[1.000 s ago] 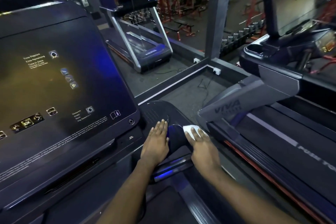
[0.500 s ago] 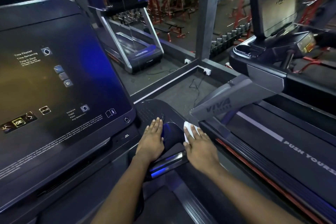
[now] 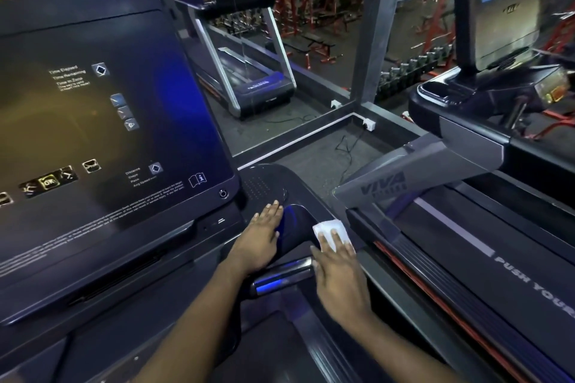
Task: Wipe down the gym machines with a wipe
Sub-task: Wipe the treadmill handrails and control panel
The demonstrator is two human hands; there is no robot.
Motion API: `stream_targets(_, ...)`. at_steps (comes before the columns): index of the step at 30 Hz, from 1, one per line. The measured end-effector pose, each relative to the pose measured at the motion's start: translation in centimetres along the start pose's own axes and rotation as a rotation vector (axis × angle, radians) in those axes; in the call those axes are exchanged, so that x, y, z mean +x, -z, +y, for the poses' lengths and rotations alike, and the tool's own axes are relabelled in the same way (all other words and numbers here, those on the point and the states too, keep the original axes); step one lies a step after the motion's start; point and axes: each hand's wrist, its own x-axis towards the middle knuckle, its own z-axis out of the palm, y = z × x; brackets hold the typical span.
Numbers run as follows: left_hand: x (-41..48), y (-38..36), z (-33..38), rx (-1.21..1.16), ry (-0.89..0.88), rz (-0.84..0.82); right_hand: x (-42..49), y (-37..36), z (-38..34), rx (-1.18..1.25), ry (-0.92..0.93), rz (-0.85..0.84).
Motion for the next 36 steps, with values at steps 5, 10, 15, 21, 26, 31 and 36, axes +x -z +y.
stream_targets(5, -3.1, 0.0, -0.2, -0.061, -0.041, 0.089, -1.5, -1.8, -2.4, -0.008, -0.044, 0.030)
stream_targets(10, -4.3, 1.8, -1.1, -0.040, 0.049, -0.019, 0.3, -0.9, -2.5, -0.021, -0.061, 0.021)
stream_targets(15, -6.7, 2.2, -3.7, -0.026, 0.037, -0.140, 0.3, -0.9, -2.7, 0.093, -0.203, 0.086)
stream_targets(21, -8.6, 2.2, -3.5, -0.125, 0.025, -0.067, 0.7, -1.0, -3.0, 0.071, -0.307, 0.124)
stream_targets(26, -9.0, 2.5, -3.4, -0.175, 0.040, -0.022, -0.3, -2.3, -6.0, 0.217, -0.218, 0.216)
stream_targets(31, -9.1, 2.5, -3.2, -0.229, 0.058, 0.019, -2.0, -2.8, -11.3, 0.296, 0.113, 0.175)
stream_targets(36, -9.2, 2.5, -3.0, -0.218, 0.051, 0.040, -2.3, -3.0, -8.5, 0.225, 0.029, 0.294)
